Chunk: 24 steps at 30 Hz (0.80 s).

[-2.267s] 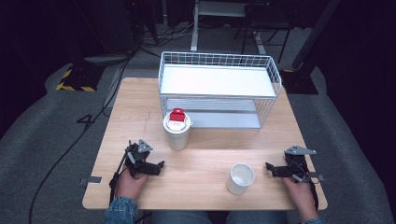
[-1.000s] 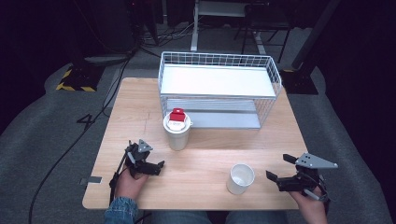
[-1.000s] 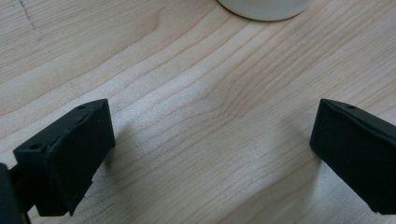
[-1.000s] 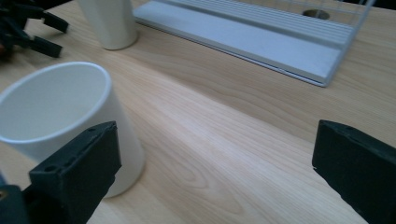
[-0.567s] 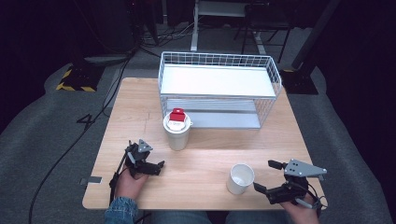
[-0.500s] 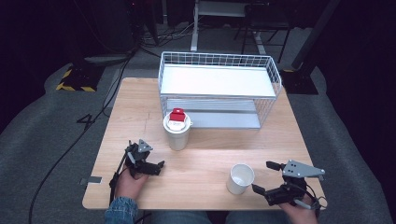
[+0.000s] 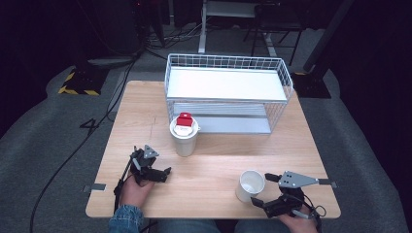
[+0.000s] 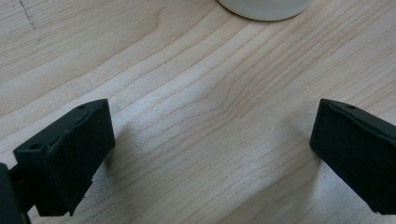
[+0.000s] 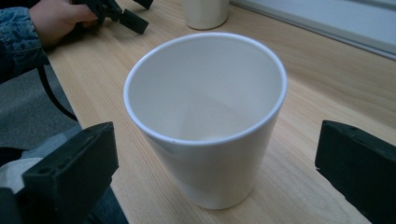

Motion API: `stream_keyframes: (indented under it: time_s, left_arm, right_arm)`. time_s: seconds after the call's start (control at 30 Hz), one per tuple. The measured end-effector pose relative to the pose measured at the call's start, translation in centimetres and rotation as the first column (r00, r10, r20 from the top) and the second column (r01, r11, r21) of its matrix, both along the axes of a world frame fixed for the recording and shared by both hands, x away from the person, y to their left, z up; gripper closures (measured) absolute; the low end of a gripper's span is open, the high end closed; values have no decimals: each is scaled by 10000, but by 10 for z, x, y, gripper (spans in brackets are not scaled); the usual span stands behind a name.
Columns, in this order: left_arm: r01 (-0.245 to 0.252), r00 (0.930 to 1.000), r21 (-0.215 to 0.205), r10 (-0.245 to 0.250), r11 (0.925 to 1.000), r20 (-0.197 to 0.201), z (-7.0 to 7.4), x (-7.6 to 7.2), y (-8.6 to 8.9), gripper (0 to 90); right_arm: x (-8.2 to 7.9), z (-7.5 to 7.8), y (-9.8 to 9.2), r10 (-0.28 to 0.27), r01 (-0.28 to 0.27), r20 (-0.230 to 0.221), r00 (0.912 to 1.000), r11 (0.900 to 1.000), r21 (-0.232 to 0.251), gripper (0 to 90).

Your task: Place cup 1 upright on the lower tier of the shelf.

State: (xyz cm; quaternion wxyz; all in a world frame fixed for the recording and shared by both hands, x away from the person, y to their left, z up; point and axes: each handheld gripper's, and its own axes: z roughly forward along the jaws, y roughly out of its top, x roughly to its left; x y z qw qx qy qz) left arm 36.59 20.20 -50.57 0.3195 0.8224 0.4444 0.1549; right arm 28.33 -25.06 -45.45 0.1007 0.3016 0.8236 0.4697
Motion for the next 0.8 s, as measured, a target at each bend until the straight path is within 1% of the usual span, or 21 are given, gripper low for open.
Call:
stream_keyframes:
  time_s: [0.1, 0.17, 0.3, 0.37, 0.4, 0.43, 0.5, 0.53, 0.6, 0.63, 0.7, 0.73, 0.77, 0.8]
  left_arm:
    - [-3, 10000, -3, 3, 10000, 1, 0, 0, 0, 4]
    - [-4, 10000, -2, 4, 10000, -1, 0, 0, 0, 4]
    - [-4, 10000, -3, 4, 10000, -2, 0, 0, 0, 4]
    - [0, 10000, 1, 0, 10000, -1, 0, 0, 0, 4]
    - [0, 10000, 1, 0, 10000, -1, 0, 0, 0, 4]
    - [2, 10000, 3, -2, 10000, 14, 0, 0, 0, 5]
    - [-1, 10000, 0, 1, 10000, -3, 0, 0, 0, 4]
    - [0, 10000, -1, 0, 10000, 2, 0, 0, 0, 4]
    - [0, 10000, 0, 0, 10000, -3, 0, 0, 0, 4]
    - [0, 10000, 0, 0, 10000, -3, 0, 0, 0, 4]
    - [-5, 10000, 0, 5, 10000, 40, 0, 0, 0, 4]
    - [-5, 10000, 0, 5, 10000, 40, 0, 0, 0, 4]
    - [-21, 10000, -18, 21, 10000, 24, 0, 0, 0, 4]
    - [0, 10000, -6, 0, 10000, -4, 0, 0, 0, 4]
  right_arm:
    - [3, -8, 5, 140, -141, -300, 9995, 9999, -53, 0]
    - [5, -13, 9, 216, -223, -375, 9991, 9996, -184, 0]
    - [10, -23, 16, 353, -367, -309, 9989, 9984, -439, 0]
    - [12, -28, 20, 404, -427, -382, 9985, 9972, -621, 0]
    - [12, -28, 20, 404, -427, -382, 9985, 9972, -621, 0]
    - [13, -31, 23, 379, -404, -323, 9988, 9959, -805, 4]
    - [13, -32, 23, 379, -401, -285, 9989, 9958, -826, 10]
    - [13, -34, 25, 331, -346, -192, 9993, 9959, -839, 40]
    - [14, -35, 25, 227, -234, -88, 9997, 9957, -896, 59]
    - [14, -35, 25, 227, -234, -88, 9997, 9957, -896, 59]
    - [14, -37, 26, 282, -289, -92, 9996, 9960, -851, 100]
    - [14, -37, 26, 282, -289, -92, 9996, 9960, -851, 100]
    - [14, -37, 25, 324, -328, -62, 9995, 9967, -739, 147]
    - [14, -37, 25, 362, -365, -57, 9993, 9970, -684, 162]
